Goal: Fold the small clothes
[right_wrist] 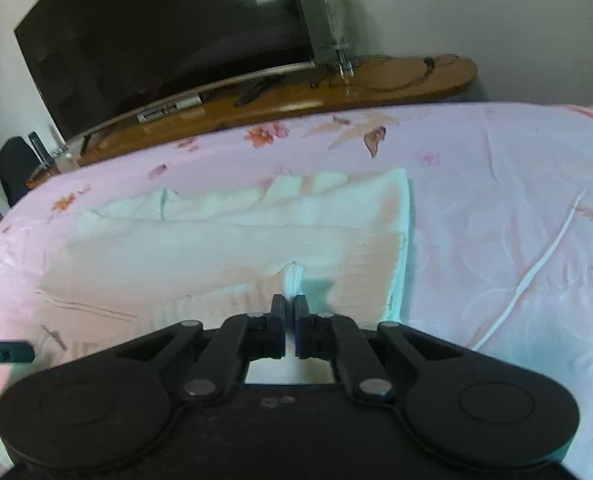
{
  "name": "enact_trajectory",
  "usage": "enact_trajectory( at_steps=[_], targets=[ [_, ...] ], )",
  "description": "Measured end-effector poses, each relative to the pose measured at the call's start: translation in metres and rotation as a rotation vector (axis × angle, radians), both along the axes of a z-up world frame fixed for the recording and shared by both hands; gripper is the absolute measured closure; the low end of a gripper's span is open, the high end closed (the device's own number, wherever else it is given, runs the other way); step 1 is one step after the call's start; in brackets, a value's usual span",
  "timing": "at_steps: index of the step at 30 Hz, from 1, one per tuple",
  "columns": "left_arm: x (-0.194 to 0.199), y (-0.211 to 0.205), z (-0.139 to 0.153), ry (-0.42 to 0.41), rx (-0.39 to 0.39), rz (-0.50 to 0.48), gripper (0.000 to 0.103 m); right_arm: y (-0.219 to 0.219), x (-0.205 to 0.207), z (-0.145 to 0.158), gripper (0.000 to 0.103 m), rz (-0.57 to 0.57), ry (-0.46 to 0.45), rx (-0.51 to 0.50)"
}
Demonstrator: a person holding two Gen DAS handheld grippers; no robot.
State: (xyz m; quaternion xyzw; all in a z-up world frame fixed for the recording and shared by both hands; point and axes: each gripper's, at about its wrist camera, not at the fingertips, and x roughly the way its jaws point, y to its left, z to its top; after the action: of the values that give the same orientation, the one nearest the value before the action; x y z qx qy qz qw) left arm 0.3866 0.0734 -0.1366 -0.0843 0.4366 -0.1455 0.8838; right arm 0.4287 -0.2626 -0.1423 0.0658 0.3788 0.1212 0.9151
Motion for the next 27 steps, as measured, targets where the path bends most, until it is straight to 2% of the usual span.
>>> enact_trajectory(
  at_steps=[1, 3, 5, 6, 7, 8, 10, 12, 14, 15, 16, 17, 18, 20, 22, 23, 24, 25, 26, 27],
  targets=[
    [0.001, -0.001, 0.001, -0.01, 0.026, -0.013, 0.103, -0.001, -0.002, 0.004, 0.098, 0.004, -0.008, 0.006],
    [-0.002, 0.004, 0.007, -0.065, 0.073, 0.027, 0.102, 0.0, -0.002, 0.006, 0.097, 0.031, -0.002, -0.005],
    [-0.001, 0.006, 0.012, -0.081, 0.093, 0.01, 0.102, -0.002, 0.0, 0.006, 0.088, 0.026, 0.017, 0.006],
    [0.0, 0.006, 0.012, -0.08, 0.099, 0.006, 0.086, -0.004, 0.001, 0.005, 0.084, 0.025, 0.017, 0.017],
    [0.0, 0.005, 0.011, -0.069, 0.105, -0.002, 0.065, -0.004, 0.0, 0.005, 0.084, 0.018, 0.017, 0.015],
    [0.002, 0.004, 0.01, -0.05, 0.115, -0.012, 0.003, -0.005, 0.001, 0.004, 0.084, 0.014, 0.017, 0.015],
    [-0.001, 0.0, 0.005, -0.097, 0.14, -0.019, 0.0, -0.006, 0.003, 0.001, 0.083, 0.005, 0.029, 0.019],
    [0.0, -0.005, -0.001, -0.102, 0.167, -0.039, 0.0, -0.007, 0.005, -0.002, 0.082, 0.001, 0.037, 0.023],
    [0.007, -0.004, -0.011, -0.066, 0.139, -0.046, 0.004, -0.007, 0.006, -0.003, 0.082, -0.002, 0.037, 0.016],
    [0.01, -0.002, -0.015, -0.049, 0.119, -0.05, 0.024, -0.006, 0.007, -0.003, 0.082, 0.0, 0.036, 0.013],
    [0.015, -0.002, -0.021, -0.017, 0.107, -0.064, 0.038, -0.006, 0.007, -0.003, 0.082, 0.0, 0.035, 0.015],
    [0.018, -0.003, -0.026, 0.01, 0.101, -0.074, 0.065, -0.006, 0.009, -0.002, 0.082, 0.0, 0.033, 0.017],
    [0.021, -0.004, -0.032, 0.027, 0.108, -0.077, 0.071, -0.005, 0.01, -0.003, 0.081, 0.002, 0.033, 0.017],
    [0.02, -0.005, -0.035, 0.015, 0.125, -0.081, 0.071, -0.004, 0.013, -0.005, 0.08, 0.007, 0.035, 0.008],
    [0.023, -0.003, -0.037, 0.017, 0.109, -0.07, 0.073, -0.004, 0.017, -0.007, 0.076, 0.008, 0.039, 0.006],
    [0.02, -0.001, -0.037, 0.011, 0.111, -0.059, 0.092, -0.004, 0.018, -0.009, 0.072, 0.011, 0.041, 0.006],
    [0.02, -0.001, -0.036, 0.01, 0.11, -0.054, 0.095, -0.004, 0.02, -0.01, 0.065, 0.014, 0.044, 0.004],
    [0.019, -0.001, -0.034, 0.001, 0.106, -0.045, 0.095, -0.004, 0.021, -0.011, 0.062, 0.021, 0.044, 0.003],
    [0.017, -0.002, -0.03, -0.02, 0.106, -0.036, 0.095, -0.003, 0.022, -0.012, 0.064, 0.036, 0.052, 0.005],
    [0.013, -0.004, -0.025, -0.047, 0.112, -0.025, 0.096, 0.0, 0.022, -0.013, 0.076, 0.058, 0.064, 0.005]
  ],
)
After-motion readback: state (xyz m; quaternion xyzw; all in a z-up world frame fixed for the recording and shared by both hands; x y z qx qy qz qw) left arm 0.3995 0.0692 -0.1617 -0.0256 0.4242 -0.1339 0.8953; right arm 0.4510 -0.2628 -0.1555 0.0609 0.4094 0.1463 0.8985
